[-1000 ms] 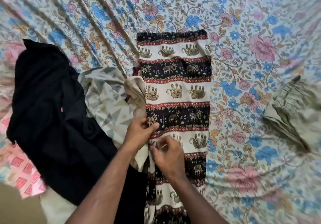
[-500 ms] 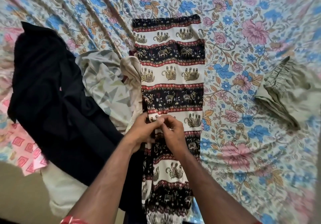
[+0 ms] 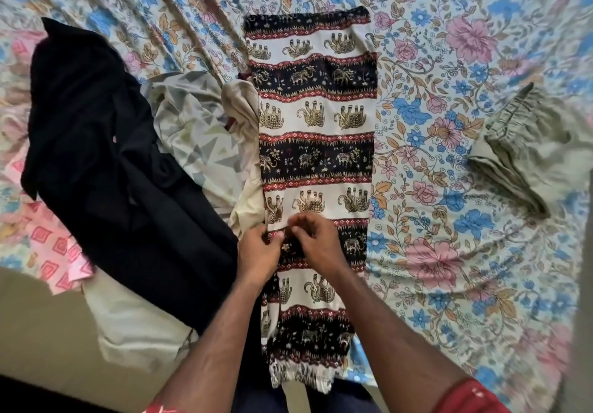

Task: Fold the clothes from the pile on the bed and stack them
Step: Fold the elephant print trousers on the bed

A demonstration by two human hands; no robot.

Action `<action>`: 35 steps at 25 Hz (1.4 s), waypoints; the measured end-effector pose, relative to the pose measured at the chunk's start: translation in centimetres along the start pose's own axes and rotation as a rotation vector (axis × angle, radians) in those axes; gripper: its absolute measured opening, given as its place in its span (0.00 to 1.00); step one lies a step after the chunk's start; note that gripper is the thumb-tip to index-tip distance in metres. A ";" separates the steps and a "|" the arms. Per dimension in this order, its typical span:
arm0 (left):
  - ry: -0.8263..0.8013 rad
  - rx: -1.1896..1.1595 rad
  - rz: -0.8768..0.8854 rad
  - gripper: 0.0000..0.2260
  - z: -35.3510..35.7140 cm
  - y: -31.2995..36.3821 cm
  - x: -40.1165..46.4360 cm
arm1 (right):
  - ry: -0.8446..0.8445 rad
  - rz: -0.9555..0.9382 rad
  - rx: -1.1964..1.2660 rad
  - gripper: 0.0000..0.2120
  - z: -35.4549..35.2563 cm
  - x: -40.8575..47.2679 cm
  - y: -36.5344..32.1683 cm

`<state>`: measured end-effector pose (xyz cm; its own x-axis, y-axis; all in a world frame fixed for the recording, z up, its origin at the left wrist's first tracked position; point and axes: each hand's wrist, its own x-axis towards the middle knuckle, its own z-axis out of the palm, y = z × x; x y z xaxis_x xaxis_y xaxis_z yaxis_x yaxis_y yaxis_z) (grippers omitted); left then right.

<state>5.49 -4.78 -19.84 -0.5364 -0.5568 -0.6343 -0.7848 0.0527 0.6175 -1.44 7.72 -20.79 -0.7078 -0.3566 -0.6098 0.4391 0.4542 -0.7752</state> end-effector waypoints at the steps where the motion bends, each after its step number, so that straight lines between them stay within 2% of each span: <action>1: 0.061 -0.004 0.016 0.07 0.2 0.1 -0.6 | 0.004 -0.002 -0.016 0.09 -0.7 -0.6 0.7; 3: 0.176 -0.021 0.044 0.11 0.5 0.5 -1.9 | 0.058 -0.009 -0.058 0.10 -2.1 -2.0 2.0; 5: 0.220 -0.068 0.060 0.13 0.8 0.3 -2.8 | 0.110 -0.021 -0.125 0.11 -3.4 -3.6 3.4; 6: 0.183 -0.111 0.066 0.12 0.8 0.0 -3.0 | 0.107 -0.024 -0.156 0.10 -4.0 -4.5 4.1; 8: 0.009 -0.162 0.055 0.10 0.8 -1.1 -3.3 | 0.050 -0.028 -0.203 0.09 -4.6 -6.3 5.6; 9: -0.082 -0.147 0.050 0.12 0.9 -1.8 -3.5 | 0.014 -0.030 -0.226 0.09 -4.7 -7.2 6.3; 10: -0.153 -0.099 0.039 0.14 1.0 -2.6 -3.7 | -0.023 -0.033 -0.251 0.08 -4.5 -8.1 6.8; 12: -0.190 0.066 0.026 0.13 0.9 -3.6 -4.0 | -0.105 -0.031 -0.311 0.08 -3.4 -9.3 7.4; 14: -0.157 0.160 0.032 0.09 0.4 -4.4 -4.2 | -0.178 -0.010 -0.350 0.06 -1.6 -10.2 7.5; 16: -0.119 0.170 0.065 0.07 -0.4 -4.6 -4.5 | -0.180 0.004 -0.396 0.08 0.5 -10.8 7.8; 18: -0.065 0.224 0.105 0.07 -1.0 -4.7 -4.8 | -0.145 0.000 -0.472 0.15 2.7 -11.2 8.3; 21: 0.109 0.397 0.133 0.13 -1.8 -5.4 -5.8 | -0.150 -0.030 -0.527 0.24 5.2 -11.7 9.2; 26: 0.153 0.524 0.166 0.12 -3.4 -8.7 -9.6 | -0.347 -0.066 -0.496 0.15 6.0 -14.4 11.3; 27: 0.122 0.520 0.170 0.12 -3.4 -9.7 -10.7 | -0.326 -0.076 -0.478 0.14 5.3 -15.3 11.7; 31: -0.093 0.531 0.189 0.08 -2.2 -13.6 -14.1 | -0.055 -0.019 -0.373 0.09 1.6 -18.3 13.8; 35: -0.030 0.524 -0.033 0.12 0.0 -15.6 -15.9 | 0.045 0.014 -0.549 0.11 -0.9 -21.3 16.2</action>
<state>26.25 3.27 -19.38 -0.5112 -0.5419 -0.6671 -0.8474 0.4472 0.2861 20.27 23.41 -20.21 -0.7321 -0.3182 -0.6023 0.1035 0.8220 -0.5600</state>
